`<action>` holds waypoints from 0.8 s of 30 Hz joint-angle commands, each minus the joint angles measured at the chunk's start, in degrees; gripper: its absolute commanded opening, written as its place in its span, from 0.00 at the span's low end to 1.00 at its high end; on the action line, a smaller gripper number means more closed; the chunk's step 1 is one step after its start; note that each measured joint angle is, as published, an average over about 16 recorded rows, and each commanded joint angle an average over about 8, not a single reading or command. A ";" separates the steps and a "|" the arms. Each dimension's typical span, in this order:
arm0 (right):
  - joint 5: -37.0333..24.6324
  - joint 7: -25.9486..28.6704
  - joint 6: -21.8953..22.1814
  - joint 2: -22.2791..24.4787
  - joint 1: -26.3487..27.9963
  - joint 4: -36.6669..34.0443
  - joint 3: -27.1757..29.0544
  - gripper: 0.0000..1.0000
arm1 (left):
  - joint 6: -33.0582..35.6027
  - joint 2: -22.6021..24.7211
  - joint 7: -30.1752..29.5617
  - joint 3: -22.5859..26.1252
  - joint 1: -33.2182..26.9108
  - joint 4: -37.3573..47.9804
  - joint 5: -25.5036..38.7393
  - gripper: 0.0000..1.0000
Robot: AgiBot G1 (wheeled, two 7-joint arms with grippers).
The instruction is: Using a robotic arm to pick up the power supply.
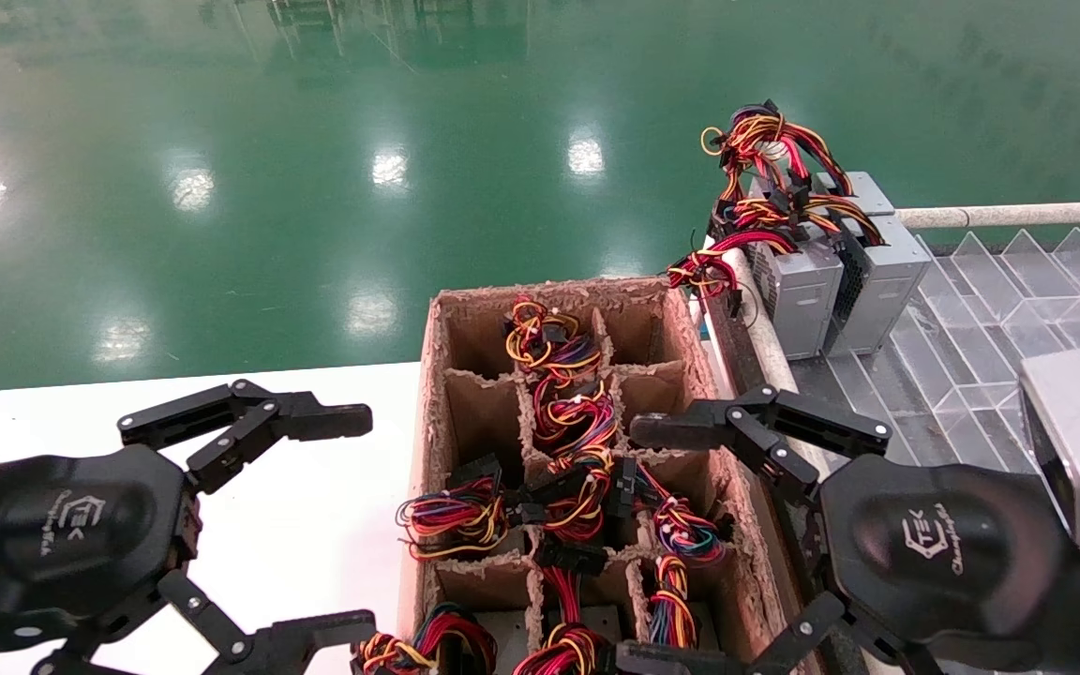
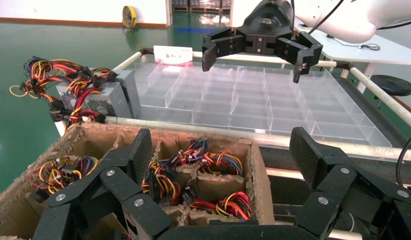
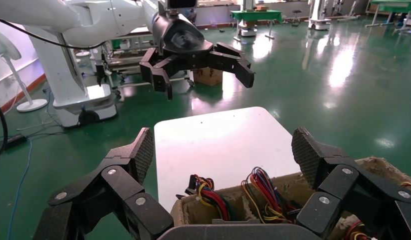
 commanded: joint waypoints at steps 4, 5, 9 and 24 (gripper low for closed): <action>-0.37 -0.08 0.25 -0.08 0.23 -0.21 -0.05 1.00 | 0.00 0.00 0.00 0.00 0.00 0.00 0.00 1.00; -0.42 -0.09 0.28 -0.09 0.26 -0.24 -0.07 1.00 | 0.00 0.00 0.00 0.00 0.00 0.00 0.00 1.00; -0.57 -0.11 0.39 -0.12 0.35 -0.33 -0.10 1.00 | 0.00 0.00 0.00 0.00 0.00 0.00 0.00 1.00; -0.84 -0.16 0.58 -0.17 0.54 -0.48 -0.17 1.00 | 0.00 0.00 0.00 0.00 0.00 0.00 0.00 1.00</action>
